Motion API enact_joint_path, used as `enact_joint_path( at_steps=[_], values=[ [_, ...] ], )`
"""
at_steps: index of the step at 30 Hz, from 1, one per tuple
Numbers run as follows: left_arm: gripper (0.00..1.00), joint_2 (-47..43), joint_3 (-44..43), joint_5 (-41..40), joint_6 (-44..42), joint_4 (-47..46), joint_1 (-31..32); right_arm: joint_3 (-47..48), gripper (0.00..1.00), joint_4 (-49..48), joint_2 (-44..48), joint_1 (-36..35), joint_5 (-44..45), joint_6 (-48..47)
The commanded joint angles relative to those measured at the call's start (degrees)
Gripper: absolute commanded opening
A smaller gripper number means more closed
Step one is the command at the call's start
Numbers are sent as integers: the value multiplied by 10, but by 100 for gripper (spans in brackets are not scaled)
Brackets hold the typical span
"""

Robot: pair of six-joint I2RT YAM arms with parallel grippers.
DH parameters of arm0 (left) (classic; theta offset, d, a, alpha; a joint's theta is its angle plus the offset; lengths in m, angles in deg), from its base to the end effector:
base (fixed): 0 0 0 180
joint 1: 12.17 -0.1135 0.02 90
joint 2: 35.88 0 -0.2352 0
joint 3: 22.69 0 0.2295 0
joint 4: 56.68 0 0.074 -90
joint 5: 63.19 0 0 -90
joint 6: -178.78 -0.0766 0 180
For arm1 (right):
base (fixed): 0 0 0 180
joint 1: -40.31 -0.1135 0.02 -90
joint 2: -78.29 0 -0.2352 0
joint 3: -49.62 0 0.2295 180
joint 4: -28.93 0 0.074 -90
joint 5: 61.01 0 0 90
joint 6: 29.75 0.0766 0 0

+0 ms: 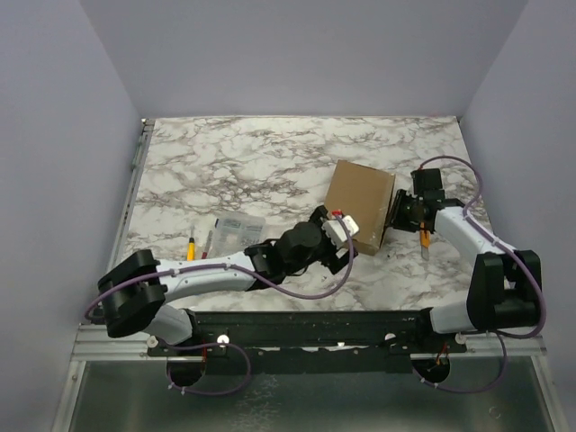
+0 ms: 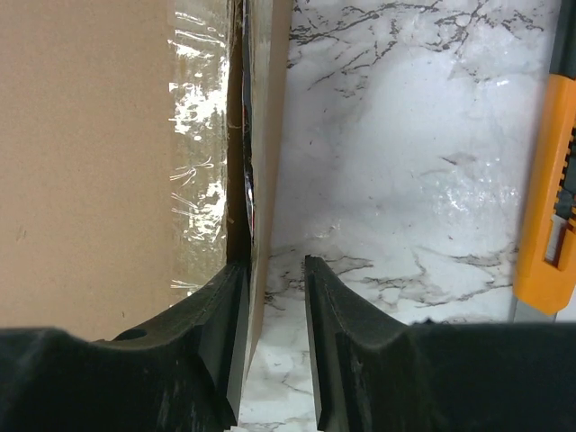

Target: Unpack the express box

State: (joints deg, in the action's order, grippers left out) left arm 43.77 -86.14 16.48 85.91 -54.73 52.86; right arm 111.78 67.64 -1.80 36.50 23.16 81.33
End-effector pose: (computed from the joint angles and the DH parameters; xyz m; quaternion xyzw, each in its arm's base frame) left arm 0.1560 -0.3025 0.2343 0.4066 0.6985 -0.2392 0.5381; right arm 0.2793 0.0264 0.1491 0.1292 0.9480 0.1093 0.2694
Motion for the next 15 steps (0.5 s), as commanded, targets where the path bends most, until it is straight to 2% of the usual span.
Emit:
enact_joint_path(
  at_steps=[1, 8, 15],
  values=[
    [92, 82, 20, -50, -132, -159, 38, 23, 39, 28, -18, -5, -18, -24],
    [93, 197, 8, -70, -152, -284, 44, 14, 51, 43, 20, -14, -29, -1],
    [93, 278, -34, -125, -143, -308, 43, 6, 50, 60, 26, -47, -8, 32]
  ],
)
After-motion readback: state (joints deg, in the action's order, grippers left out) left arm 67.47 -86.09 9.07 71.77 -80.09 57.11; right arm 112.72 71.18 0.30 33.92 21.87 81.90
